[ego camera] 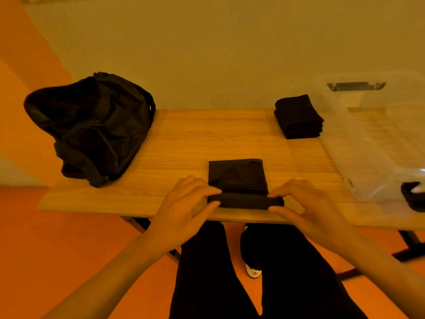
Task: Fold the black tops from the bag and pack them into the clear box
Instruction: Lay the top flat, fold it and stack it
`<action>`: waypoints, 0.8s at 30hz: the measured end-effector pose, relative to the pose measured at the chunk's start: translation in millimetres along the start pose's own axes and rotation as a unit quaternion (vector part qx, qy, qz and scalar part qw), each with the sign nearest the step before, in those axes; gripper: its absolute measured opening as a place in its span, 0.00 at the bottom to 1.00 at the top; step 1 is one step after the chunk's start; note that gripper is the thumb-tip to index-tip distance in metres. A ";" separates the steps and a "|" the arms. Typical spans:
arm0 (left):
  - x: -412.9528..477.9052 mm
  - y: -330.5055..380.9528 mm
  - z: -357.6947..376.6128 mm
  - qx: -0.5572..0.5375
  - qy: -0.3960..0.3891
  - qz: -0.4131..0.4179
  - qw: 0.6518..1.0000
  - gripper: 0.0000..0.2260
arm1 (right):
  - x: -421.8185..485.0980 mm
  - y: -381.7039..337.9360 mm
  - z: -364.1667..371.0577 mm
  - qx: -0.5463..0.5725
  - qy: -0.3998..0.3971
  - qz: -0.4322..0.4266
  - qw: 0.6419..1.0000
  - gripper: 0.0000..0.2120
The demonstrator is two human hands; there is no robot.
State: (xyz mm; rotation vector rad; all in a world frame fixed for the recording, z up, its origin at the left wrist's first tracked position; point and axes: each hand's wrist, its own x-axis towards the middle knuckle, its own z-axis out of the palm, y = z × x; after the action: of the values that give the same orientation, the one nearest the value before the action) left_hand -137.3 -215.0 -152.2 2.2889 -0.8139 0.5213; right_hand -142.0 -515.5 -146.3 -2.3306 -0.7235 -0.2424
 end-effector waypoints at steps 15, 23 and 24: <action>70.7 -41.0 38.7 -0.104 0.048 -0.258 0.959 0.08 | 94.9 35.3 21.6 0.186 0.041 0.234 0.953 0.05; 61.6 -30.5 26.0 -0.198 0.058 -0.367 0.907 0.21 | 93.9 38.5 28.1 0.178 0.049 0.231 0.955 0.07; 59.7 -29.1 23.4 -0.219 0.053 -0.382 0.896 0.21 | 93.9 38.1 27.7 0.179 0.049 0.232 0.955 0.07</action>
State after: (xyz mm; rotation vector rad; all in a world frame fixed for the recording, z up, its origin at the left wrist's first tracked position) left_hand -70.9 -238.3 -149.0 1.9199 0.0685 0.0784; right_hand -43.5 -480.1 -155.1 -2.0479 -0.1384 -0.0105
